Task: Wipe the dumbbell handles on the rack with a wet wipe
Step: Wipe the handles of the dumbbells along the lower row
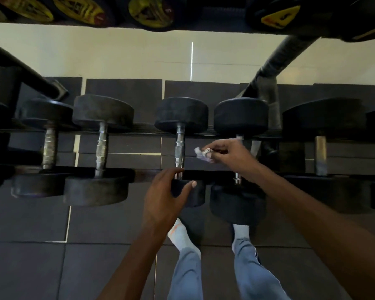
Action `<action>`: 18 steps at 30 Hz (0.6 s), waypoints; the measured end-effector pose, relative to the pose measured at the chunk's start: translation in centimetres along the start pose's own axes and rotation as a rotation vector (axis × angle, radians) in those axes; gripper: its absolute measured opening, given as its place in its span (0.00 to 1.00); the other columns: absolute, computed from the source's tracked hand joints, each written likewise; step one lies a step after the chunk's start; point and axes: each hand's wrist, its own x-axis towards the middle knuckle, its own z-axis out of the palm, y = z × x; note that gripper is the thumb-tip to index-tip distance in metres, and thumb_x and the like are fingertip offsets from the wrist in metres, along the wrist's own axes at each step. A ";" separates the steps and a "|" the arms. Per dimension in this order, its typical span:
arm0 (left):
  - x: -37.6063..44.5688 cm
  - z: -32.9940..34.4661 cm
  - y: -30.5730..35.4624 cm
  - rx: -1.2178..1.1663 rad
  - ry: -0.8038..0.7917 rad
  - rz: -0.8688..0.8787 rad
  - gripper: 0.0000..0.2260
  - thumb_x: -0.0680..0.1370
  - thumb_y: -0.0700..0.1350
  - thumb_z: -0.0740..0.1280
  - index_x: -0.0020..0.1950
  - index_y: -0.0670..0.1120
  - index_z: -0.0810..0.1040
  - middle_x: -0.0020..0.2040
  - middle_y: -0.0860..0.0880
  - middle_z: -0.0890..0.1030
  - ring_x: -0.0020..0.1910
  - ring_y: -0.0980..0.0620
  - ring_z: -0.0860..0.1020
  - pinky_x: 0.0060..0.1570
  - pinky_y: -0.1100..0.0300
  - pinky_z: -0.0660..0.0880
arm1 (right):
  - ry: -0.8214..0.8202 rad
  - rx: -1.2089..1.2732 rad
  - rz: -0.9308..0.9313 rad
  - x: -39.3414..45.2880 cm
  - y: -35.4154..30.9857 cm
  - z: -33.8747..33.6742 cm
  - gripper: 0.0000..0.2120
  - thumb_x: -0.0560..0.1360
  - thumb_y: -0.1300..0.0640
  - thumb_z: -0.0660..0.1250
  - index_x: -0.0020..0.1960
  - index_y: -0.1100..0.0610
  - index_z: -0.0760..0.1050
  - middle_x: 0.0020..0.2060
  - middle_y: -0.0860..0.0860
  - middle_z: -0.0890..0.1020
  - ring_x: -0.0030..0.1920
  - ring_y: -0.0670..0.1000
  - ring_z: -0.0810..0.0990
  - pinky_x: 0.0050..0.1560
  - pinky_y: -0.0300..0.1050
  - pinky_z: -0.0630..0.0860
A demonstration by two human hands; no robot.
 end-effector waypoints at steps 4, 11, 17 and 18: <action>0.9 4.1 4.1 -0.036 -0.048 0.066 0.15 0.77 0.56 0.74 0.60 0.51 0.80 0.54 0.58 0.79 0.53 0.62 0.77 0.53 0.71 0.74 | 0.015 -0.044 0.001 -1.9 1.6 -3.3 0.09 0.75 0.63 0.75 0.54 0.55 0.86 0.48 0.48 0.88 0.52 0.48 0.86 0.56 0.47 0.82; -1.1 11.4 6.5 -0.093 -0.084 -0.074 0.25 0.69 0.68 0.76 0.57 0.54 0.81 0.52 0.61 0.79 0.54 0.61 0.78 0.53 0.62 0.77 | -0.069 -0.302 -0.035 -4.9 4.1 -9.2 0.08 0.80 0.50 0.70 0.47 0.50 0.87 0.35 0.38 0.84 0.37 0.35 0.79 0.42 0.35 0.74; -2.8 13.1 6.8 -0.106 -0.020 -0.109 0.26 0.67 0.63 0.80 0.59 0.50 0.81 0.55 0.58 0.78 0.56 0.60 0.77 0.56 0.60 0.77 | -0.263 -0.612 -0.358 -4.9 6.3 -8.6 0.09 0.73 0.66 0.73 0.48 0.55 0.87 0.48 0.48 0.86 0.50 0.44 0.83 0.56 0.44 0.80; -2.9 13.3 6.9 -0.122 -0.001 -0.111 0.27 0.67 0.63 0.80 0.59 0.50 0.81 0.56 0.58 0.79 0.56 0.60 0.78 0.57 0.60 0.78 | -0.327 -0.681 -0.393 -4.9 6.5 -8.4 0.09 0.73 0.66 0.71 0.48 0.55 0.86 0.48 0.48 0.85 0.50 0.45 0.82 0.56 0.47 0.80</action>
